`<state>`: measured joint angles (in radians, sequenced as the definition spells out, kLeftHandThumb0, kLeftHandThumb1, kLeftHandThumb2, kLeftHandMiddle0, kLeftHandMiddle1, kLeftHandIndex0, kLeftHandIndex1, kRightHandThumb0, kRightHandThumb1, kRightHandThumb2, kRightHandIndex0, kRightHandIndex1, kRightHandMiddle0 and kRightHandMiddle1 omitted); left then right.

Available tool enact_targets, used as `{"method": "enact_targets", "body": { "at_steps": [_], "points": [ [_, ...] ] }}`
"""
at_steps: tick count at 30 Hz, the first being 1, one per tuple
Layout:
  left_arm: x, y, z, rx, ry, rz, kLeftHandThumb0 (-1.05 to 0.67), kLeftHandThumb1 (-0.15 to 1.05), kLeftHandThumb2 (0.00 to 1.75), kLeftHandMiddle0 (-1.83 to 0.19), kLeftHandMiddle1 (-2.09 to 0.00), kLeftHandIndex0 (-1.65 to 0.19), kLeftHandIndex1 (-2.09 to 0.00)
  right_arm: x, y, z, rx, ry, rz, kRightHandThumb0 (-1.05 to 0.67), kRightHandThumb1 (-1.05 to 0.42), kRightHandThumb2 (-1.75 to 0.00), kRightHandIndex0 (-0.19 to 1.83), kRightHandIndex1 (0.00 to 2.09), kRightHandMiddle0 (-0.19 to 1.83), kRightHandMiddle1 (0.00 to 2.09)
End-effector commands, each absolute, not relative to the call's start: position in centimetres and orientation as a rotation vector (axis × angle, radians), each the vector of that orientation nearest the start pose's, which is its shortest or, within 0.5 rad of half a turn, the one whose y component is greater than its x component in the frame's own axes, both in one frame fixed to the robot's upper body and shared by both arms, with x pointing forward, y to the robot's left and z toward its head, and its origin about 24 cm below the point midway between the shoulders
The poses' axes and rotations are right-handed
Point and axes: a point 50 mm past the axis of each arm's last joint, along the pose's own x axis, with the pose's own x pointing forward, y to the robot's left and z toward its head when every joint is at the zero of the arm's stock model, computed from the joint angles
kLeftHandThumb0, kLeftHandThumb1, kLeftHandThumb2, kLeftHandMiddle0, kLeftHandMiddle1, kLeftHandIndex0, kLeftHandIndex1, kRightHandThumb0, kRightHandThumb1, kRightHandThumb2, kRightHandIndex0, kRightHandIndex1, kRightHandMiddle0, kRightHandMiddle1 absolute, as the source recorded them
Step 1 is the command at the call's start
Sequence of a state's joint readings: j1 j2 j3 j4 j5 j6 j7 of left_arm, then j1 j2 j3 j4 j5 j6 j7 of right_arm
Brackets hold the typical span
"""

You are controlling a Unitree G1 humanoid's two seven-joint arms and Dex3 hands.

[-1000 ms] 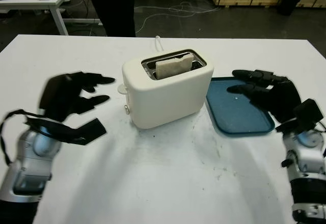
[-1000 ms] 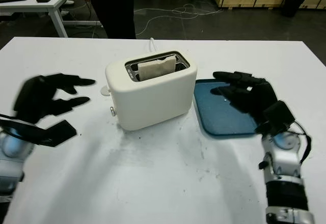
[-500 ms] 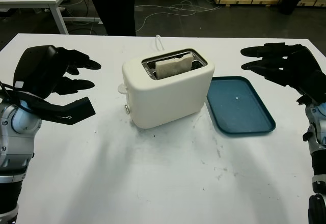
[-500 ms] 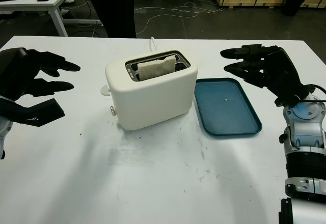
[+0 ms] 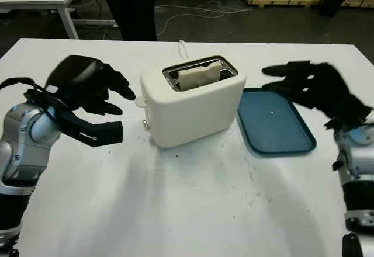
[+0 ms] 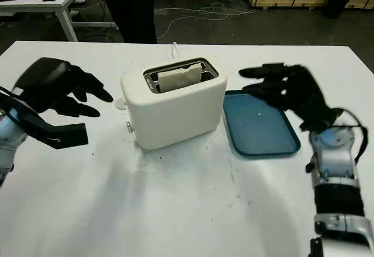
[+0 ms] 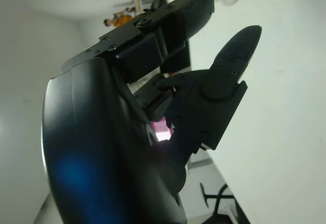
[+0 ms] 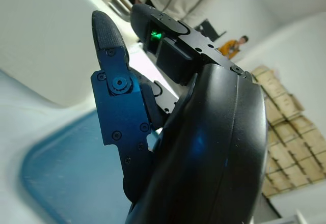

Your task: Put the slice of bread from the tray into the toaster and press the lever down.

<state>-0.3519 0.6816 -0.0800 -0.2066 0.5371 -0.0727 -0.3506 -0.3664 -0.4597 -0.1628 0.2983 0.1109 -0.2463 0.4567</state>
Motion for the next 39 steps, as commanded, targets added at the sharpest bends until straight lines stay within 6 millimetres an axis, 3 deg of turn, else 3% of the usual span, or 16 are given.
{"method": "enact_targets", "body": {
  "at_steps": [1, 14, 19, 21, 24, 39],
  "points": [
    [28.9, 18.1, 18.8, 1.310, -0.412, -0.337, -0.27, 0.59, 0.00, -1.06, -0.94, -1.33, -0.02, 30.9, -23.8, 13.0, -0.344, -0.292, 0.292, -0.48, -0.92, -0.03, 1.03, 0.06, 0.95, 0.00],
    [29.7, 18.3, 17.6, 1.310, -0.480, -0.248, -0.23, 0.64, 0.01, -0.97, -1.22, -1.26, 0.00, 30.5, -23.4, 10.8, -0.262, -0.249, 0.295, -0.41, -0.92, -0.10, 1.11, 0.17, 0.98, 0.02],
    [29.8, 18.4, 17.6, 1.308, -0.485, -0.237, -0.20, 0.63, 0.00, -0.97, -1.18, -1.27, -0.01, 30.4, -23.3, 10.1, -0.238, -0.234, 0.294, -0.41, -0.92, -0.12, 1.07, 0.25, 1.01, 0.02],
    [29.9, 18.6, 17.7, 1.310, -0.483, -0.227, -0.20, 0.63, 0.00, -0.97, -1.17, -1.27, -0.01, 30.4, -23.3, 9.9, -0.225, -0.226, 0.297, -0.41, -0.92, -0.12, 0.95, 0.48, 1.01, 0.00],
    [30.0, 18.7, 17.8, 1.316, -0.482, -0.216, -0.21, 0.62, 0.00, -0.99, -1.16, -1.27, -0.01, 30.4, -23.3, 9.9, -0.226, -0.222, 0.302, -0.41, -0.92, -0.12, 0.87, 0.64, 1.01, 0.00],
    [30.4, 18.0, 17.0, 1.296, -0.470, -0.286, -0.19, 0.64, 0.01, -1.03, -0.98, -1.29, -0.02, 30.4, -23.3, 10.0, -0.229, -0.221, 0.308, -0.43, -0.92, -0.11, 0.83, 0.75, 1.02, 0.00]
  ]
}}
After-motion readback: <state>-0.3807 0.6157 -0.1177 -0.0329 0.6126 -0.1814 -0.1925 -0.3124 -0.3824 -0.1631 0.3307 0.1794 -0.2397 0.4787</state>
